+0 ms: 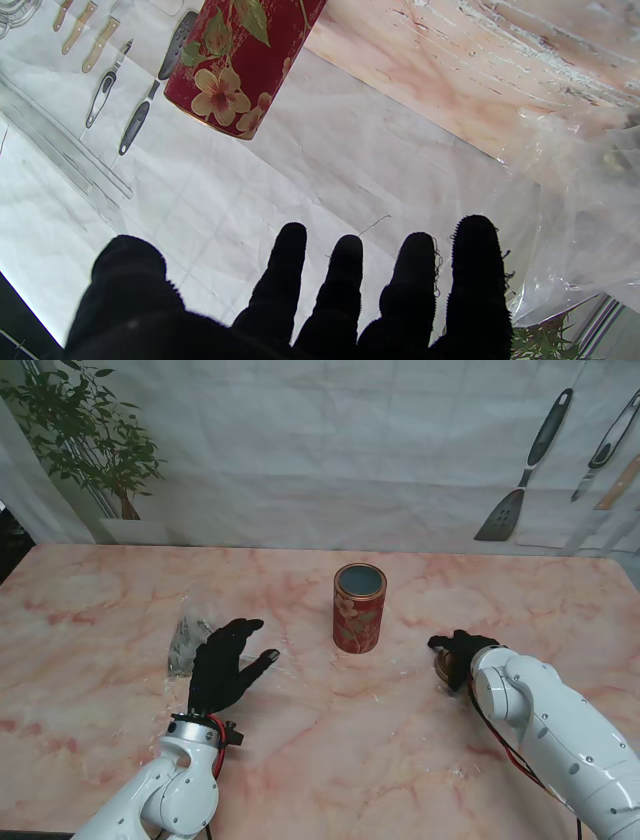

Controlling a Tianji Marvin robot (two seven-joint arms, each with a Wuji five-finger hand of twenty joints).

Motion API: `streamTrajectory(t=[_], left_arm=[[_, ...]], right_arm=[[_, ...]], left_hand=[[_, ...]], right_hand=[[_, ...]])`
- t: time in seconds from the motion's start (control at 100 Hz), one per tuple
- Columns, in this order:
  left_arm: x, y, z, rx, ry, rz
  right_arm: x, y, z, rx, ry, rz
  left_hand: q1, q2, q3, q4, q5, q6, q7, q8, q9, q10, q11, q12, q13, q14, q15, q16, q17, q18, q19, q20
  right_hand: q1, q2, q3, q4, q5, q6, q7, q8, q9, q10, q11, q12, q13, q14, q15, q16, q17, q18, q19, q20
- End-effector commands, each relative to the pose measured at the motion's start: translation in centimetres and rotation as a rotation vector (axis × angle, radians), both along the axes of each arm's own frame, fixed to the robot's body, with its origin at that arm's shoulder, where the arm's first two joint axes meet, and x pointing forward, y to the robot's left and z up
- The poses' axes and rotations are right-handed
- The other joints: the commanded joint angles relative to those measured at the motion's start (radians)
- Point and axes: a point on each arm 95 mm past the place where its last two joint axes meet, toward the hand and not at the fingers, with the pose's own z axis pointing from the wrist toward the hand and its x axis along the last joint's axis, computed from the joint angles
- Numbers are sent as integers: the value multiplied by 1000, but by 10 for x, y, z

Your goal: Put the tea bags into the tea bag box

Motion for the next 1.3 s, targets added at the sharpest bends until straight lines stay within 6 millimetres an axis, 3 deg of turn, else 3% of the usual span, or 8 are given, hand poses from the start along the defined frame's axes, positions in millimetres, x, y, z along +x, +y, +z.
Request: streamTrajectory(t=[0.0, 0.2, 0.73, 0.91, 0.96, 1.08, 1.12, 1.29], left_arm=[[0, -2, 1, -7, 2, -5], [-1, -1, 2, -13, -3, 1], [-1, -2, 0, -38, -15, -2], [-2, -2, -1, -45, -15, 0], [-2, -2, -1, -44, -15, 0], [-1, -2, 0, -45, -16, -3], [-1, -2, 0, -46, -17, -4], [-1, -3, 1, -45, -17, -5]], right_arm=[[-11, -1, -24, 1, 77, -8], [-11, 3, -28, 24, 82, -13], [-16, 11, -38, 13, 76, -16], [-16, 11, -44, 32, 49, -17], [-16, 10, -45, 34, 48, -20], [-16, 8, -48, 47, 32, -28], [-16, 8, -49, 52, 17, -31], [-15, 5, -49, 66, -13, -38]], left_hand=[[25, -5, -10, -39, -41, -21, -3, -7, -9, -36, 6, -10, 8, 6, -4, 12, 4, 10, 30, 20], [29, -6, -10, -40, -40, -14, -2, -8, -10, -35, 7, -10, 9, 7, -3, 13, 6, 8, 31, 21], [31, -9, -10, -40, -40, -16, -3, -9, -9, -31, 7, -10, 12, 21, 1, 15, 13, 10, 38, 25], [33, -10, -10, -40, -39, -20, 1, -8, -8, -33, 9, -9, 15, 22, 4, 15, 16, 10, 40, 26], [33, -10, -9, -40, -39, -15, 2, -8, -7, -31, 9, -9, 15, 22, 4, 15, 16, 10, 40, 26], [31, -10, -10, -40, -37, -13, 3, -8, -7, -31, 9, -9, 15, 22, 4, 15, 17, 10, 40, 26], [32, -8, -9, -40, -37, -13, 3, -8, -7, -33, 9, -9, 16, 21, 5, 16, 17, 9, 40, 27], [31, -9, -10, -40, -33, -11, 2, -9, -6, -29, 9, -9, 14, 24, 4, 15, 18, 10, 41, 27]], right_hand=[[1, -13, 14, 2, -11, 8, 23, 34, -42, 1, 23, 47, 79, -190, -37, -26, 24, -22, 34, 17], [61, -15, 27, 11, 29, 1, 40, 68, -52, -11, 50, 193, 118, -189, 15, 0, 87, -82, 56, 24], [131, -23, 56, 44, 58, 13, 65, 75, -39, 20, 57, 170, 148, -140, 41, 10, 153, -66, 74, 10], [250, 55, 126, 102, -9, 20, 707, -261, -7, 1, 254, 81, 232, -181, 70, 26, 226, -162, 85, -24], [287, 86, 130, 112, -9, 23, 837, -379, 12, -4, 350, -39, 259, -191, 70, 26, 243, -180, 89, -33], [367, 133, 136, 105, 70, 31, 884, -375, 31, -20, 574, -241, 323, -215, 65, 21, 278, -211, 125, -110], [398, 115, 163, 75, 106, 38, 893, -365, 32, -29, 649, -260, 350, -223, 65, 19, 280, -201, 179, -221], [449, 80, 237, 32, 179, 52, 901, -350, 25, -40, 787, -262, 407, -231, 57, 11, 287, -203, 229, -265]])
